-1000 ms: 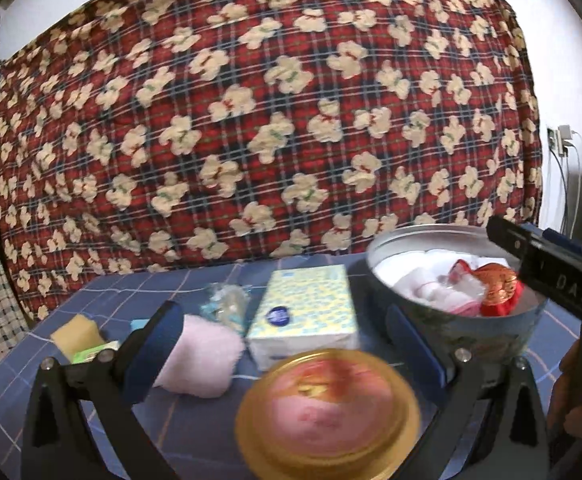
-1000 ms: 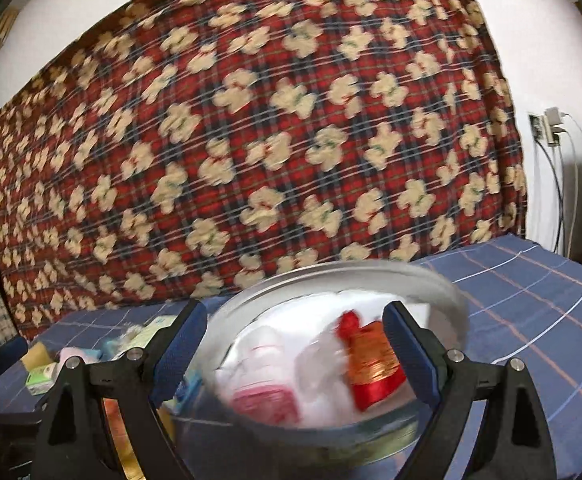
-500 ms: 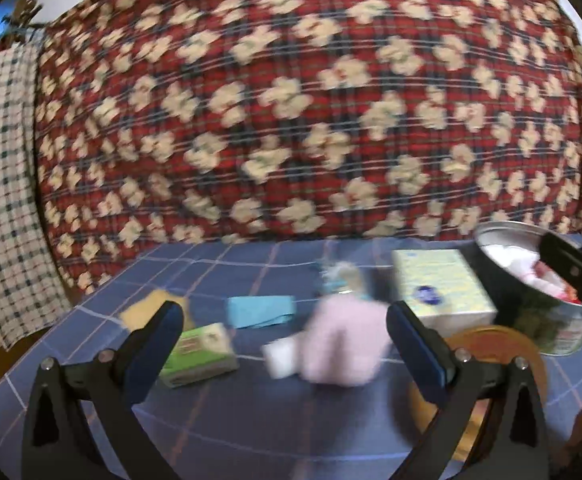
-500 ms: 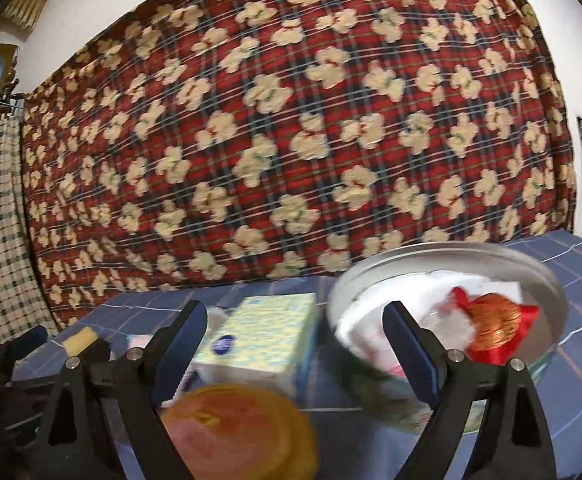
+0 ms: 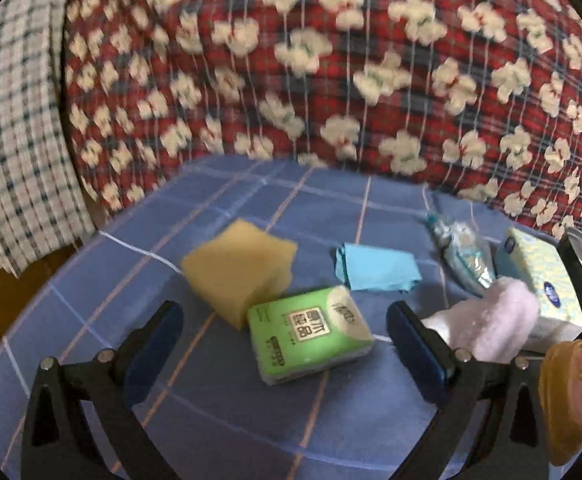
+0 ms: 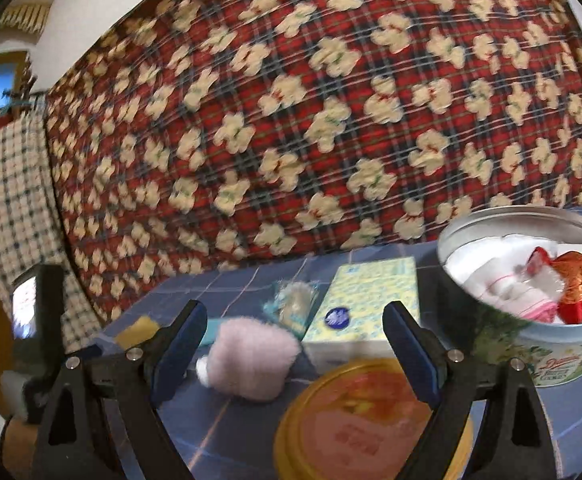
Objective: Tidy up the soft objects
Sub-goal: 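Withdraw both open grippers from the tin toward the remaining table items, then grasp the green tissue pack with the left gripper while the right gripper grasps the pink fluffy puff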
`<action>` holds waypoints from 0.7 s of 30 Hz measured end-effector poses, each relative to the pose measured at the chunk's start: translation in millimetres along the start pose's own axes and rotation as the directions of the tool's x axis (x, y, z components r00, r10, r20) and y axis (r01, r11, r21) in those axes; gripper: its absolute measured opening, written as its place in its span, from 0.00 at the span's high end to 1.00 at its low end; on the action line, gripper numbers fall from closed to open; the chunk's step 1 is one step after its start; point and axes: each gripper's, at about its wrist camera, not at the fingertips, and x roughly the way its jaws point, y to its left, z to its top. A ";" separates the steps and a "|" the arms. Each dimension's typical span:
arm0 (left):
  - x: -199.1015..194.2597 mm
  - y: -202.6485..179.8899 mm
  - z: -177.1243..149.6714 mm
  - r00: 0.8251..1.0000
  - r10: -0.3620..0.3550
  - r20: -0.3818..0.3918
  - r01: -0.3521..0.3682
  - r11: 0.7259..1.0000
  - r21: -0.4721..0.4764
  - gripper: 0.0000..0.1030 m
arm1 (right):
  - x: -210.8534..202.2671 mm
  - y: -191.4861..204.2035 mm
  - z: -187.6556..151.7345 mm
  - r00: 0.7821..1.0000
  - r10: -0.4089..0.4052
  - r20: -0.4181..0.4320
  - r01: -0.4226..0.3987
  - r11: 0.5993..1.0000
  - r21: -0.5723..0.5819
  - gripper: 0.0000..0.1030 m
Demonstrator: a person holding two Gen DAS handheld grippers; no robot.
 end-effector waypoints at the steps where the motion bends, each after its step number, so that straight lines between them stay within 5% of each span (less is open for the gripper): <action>1: 7.0 0.7 0.4 0.999 -0.008 -0.031 0.008 1.000 -0.004 0.00 | -0.3 -0.3 -0.7 1.000 0.008 -0.005 -0.008 1.000 0.002 0.11; 12: 65.7 -4.0 0.7 0.959 -0.006 -0.283 -0.006 0.999 -0.044 0.12 | -1.5 -9.1 -1.9 0.998 0.066 -0.023 -0.065 0.996 0.055 0.11; 15: 63.0 -5.7 1.3 0.963 0.001 -0.270 -0.012 0.999 -0.038 0.30 | -2.0 -6.4 -2.2 0.997 0.069 -0.025 -0.068 0.997 0.043 0.11; 21: 55.5 8.6 2.7 0.968 -0.100 -0.229 0.077 0.991 -0.106 0.31 | -0.9 -10.5 -2.1 0.998 0.051 -0.033 -0.048 0.997 0.065 0.11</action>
